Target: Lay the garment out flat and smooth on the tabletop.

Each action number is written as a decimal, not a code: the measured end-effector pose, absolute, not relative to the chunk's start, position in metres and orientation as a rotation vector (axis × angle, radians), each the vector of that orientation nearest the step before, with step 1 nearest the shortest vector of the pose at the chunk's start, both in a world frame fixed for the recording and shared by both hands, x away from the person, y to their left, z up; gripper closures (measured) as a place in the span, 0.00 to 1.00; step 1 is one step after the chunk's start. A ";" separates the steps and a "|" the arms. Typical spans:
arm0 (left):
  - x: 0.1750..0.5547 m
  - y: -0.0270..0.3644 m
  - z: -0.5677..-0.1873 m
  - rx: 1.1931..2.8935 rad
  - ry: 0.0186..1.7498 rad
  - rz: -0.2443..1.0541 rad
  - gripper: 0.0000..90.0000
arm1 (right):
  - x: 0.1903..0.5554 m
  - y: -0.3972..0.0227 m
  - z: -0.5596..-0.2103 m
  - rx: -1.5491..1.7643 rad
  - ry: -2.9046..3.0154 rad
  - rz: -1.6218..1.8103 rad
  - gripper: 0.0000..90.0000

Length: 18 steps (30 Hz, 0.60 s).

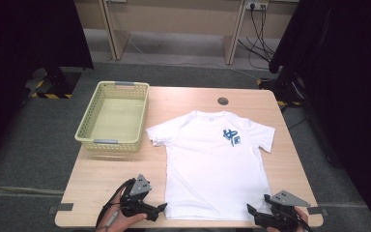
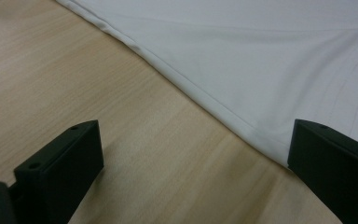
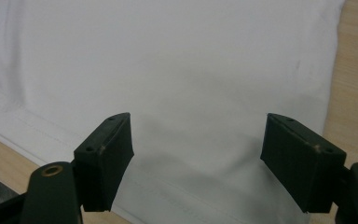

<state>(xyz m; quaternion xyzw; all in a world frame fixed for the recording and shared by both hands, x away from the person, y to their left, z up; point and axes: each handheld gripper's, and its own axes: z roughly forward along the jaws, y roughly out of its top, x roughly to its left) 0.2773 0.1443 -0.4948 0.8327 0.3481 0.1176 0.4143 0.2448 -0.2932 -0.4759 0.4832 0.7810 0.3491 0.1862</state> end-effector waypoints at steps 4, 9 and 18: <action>0.271 0.151 -0.496 2.117 0.874 0.320 0.02 | 0.238 -0.295 -0.478 1.362 2.196 0.991 0.28; 0.264 0.152 -0.499 2.151 0.843 0.380 0.00 | 0.228 -0.297 -0.480 1.379 2.182 1.003 0.24; 0.255 0.152 -0.499 2.147 0.855 0.384 0.00 | 0.213 -0.300 -0.483 1.398 2.142 1.018 0.20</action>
